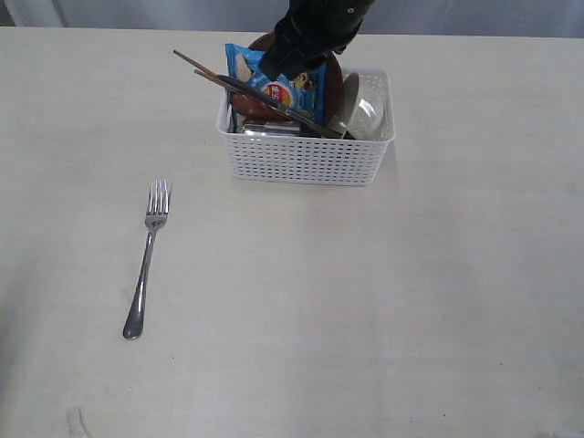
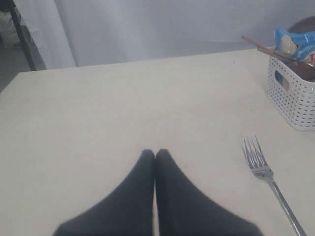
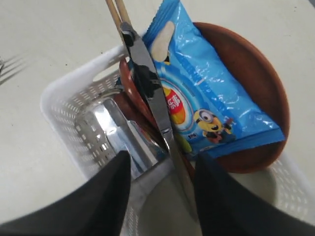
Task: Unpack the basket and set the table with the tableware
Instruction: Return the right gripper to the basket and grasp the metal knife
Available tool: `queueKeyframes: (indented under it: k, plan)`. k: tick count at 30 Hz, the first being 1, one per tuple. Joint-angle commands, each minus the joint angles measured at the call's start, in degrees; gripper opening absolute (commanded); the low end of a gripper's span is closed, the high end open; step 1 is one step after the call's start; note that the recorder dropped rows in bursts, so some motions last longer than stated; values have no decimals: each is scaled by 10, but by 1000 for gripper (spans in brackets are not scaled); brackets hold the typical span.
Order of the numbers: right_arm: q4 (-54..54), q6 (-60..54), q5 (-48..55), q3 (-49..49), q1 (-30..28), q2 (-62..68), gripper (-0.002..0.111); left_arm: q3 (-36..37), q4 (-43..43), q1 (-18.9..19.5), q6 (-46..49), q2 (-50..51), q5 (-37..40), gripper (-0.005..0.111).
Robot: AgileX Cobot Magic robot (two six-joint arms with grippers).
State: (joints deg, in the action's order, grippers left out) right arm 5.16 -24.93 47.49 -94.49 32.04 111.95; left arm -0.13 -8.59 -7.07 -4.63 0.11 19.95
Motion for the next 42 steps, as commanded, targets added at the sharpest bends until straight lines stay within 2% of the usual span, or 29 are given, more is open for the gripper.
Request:
queueKeyframes:
  k: [1,5,11,21,26,42]
  plan:
    - [73,-66,-9,0,-40,35,41,1,1,-3,-1,-1,0,0]
    - [76,-78,-24,0,-46,61,41,1,1,-3,-1,-1,0,0]
    - [125,-167,-51,0,-43,89,41,1,0,-3,-1,-1,0,0]
    - [135,-171,-65,0,-43,101,41,1,0,-3,-1,-1,0,0]
    - [156,-214,-66,0,-38,119,41,1,0,-3,-1,-1,0,0]
    - [163,-214,-86,0,-38,157,41,1,0,-3,-1,-1,0,0]
